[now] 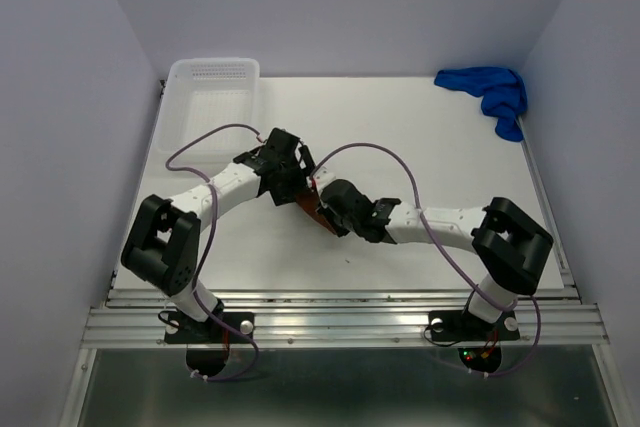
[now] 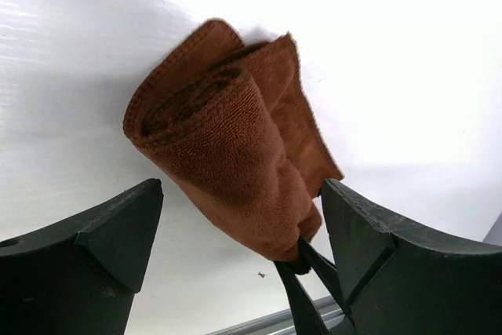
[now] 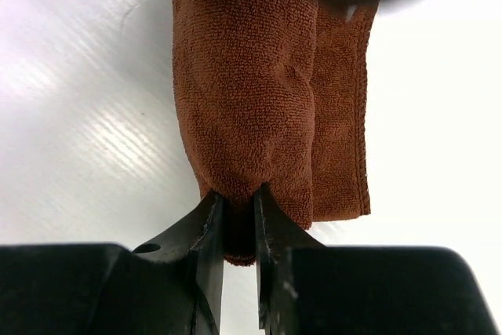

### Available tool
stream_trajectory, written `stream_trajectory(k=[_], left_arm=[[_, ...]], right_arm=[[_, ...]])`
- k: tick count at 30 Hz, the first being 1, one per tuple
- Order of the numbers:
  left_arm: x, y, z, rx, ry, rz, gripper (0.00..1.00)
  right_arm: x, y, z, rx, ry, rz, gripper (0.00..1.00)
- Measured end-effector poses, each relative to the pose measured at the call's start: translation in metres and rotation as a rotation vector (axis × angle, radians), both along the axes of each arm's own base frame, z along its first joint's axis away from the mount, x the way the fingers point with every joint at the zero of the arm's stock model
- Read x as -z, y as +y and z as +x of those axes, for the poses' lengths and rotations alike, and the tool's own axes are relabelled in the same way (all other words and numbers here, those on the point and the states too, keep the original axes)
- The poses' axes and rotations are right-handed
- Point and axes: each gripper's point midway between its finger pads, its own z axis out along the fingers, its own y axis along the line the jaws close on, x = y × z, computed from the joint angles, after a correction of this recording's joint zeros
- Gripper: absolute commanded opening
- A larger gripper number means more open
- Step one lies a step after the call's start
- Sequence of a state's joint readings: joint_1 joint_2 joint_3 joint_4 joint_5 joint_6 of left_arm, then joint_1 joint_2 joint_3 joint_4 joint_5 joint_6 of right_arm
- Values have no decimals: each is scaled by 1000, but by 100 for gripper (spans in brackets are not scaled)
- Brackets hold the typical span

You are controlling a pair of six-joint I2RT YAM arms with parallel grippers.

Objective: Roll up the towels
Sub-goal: Roll the towel

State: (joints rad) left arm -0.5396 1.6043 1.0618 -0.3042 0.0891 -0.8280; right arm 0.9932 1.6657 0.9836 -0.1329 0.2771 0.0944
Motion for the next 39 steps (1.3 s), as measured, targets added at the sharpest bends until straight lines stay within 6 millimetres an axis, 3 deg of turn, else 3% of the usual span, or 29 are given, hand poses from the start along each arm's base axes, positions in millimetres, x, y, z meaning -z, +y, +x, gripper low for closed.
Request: stream_trajectory(k=[4, 8, 17, 20, 27, 32, 39], left_arm=[[-17, 14, 9, -45, -45, -16, 93], [-20, 30, 11, -87, -62, -20, 93], [-12, 35, -16, -56, -66, -74, 94], [-4, 35, -24, -43, -57, -88, 94], [1, 16, -35, 12, -68, -160, 94], [-5, -8, -26, 46, -108, -241, 94], [13, -20, -21, 47, -80, -258, 89]], right_arm=[[-1, 1, -2, 1, 78, 70, 1], [-3, -3, 2, 20, 177, 155, 1], [-7, -17, 15, 86, 414, 366, 1], [-1, -21, 16, 108, 489, 403, 1], [2, -21, 18, 109, 605, 489, 1], [6, -21, 18, 106, 668, 534, 1], [7, -22, 19, 92, 706, 559, 1]])
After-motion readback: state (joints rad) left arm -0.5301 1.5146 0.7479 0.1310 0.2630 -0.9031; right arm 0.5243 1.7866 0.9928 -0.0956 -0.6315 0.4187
